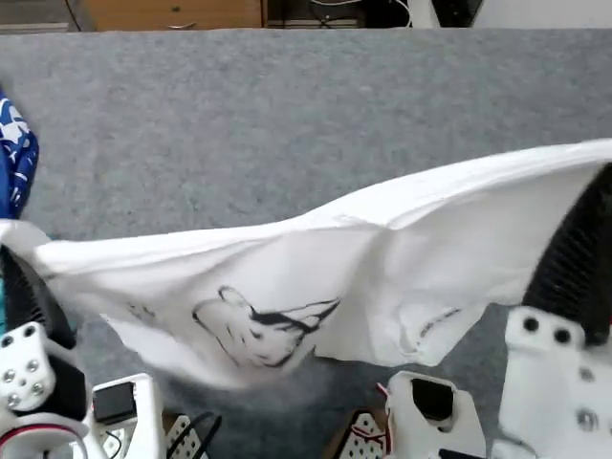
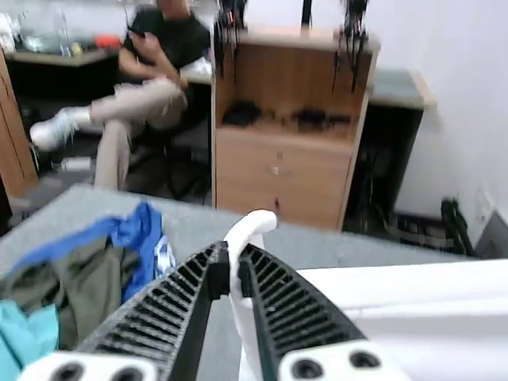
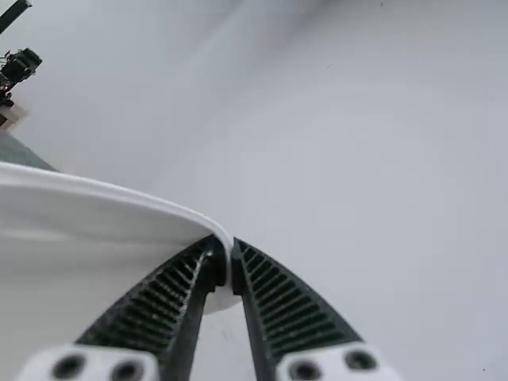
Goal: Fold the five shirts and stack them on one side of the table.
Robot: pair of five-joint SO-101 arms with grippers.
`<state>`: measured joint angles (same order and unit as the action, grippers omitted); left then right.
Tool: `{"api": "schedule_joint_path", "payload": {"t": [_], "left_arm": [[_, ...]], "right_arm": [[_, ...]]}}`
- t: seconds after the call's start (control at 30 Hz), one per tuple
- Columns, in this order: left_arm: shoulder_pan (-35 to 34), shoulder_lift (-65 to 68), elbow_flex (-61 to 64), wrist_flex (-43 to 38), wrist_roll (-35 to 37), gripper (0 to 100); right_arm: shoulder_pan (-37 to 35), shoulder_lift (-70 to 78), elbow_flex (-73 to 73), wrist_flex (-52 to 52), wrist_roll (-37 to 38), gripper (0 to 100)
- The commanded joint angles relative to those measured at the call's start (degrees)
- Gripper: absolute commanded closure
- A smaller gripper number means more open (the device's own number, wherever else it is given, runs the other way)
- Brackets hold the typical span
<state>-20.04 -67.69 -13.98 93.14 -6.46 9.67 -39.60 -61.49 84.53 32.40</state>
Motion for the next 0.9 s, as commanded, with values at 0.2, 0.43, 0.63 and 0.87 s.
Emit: {"api": "schedule_joint_path", "payload": {"t": [0.2,0.43,0.63,0.87], "left_arm": [[-1.0,0.3,0.9,-12.2,-0.2,98],[-1.0,0.1,4.4,-20.6,-0.2,98],[-1.0,0.0,9.3,-21.9,-0.4,98],[-0.4,0.6,21.9,-24.9,-0.4,98]], "right_arm": [[1.3,-1.2,0.3,-8.7,5.0,99.2],[1.0,2.1,5.1,-16.4,8.3,99.2],[-2.1,3.7,10.2,-15.6,12.7,99.2],[-9.8,3.8,24.8,-12.2,14.7,99.2]]}}
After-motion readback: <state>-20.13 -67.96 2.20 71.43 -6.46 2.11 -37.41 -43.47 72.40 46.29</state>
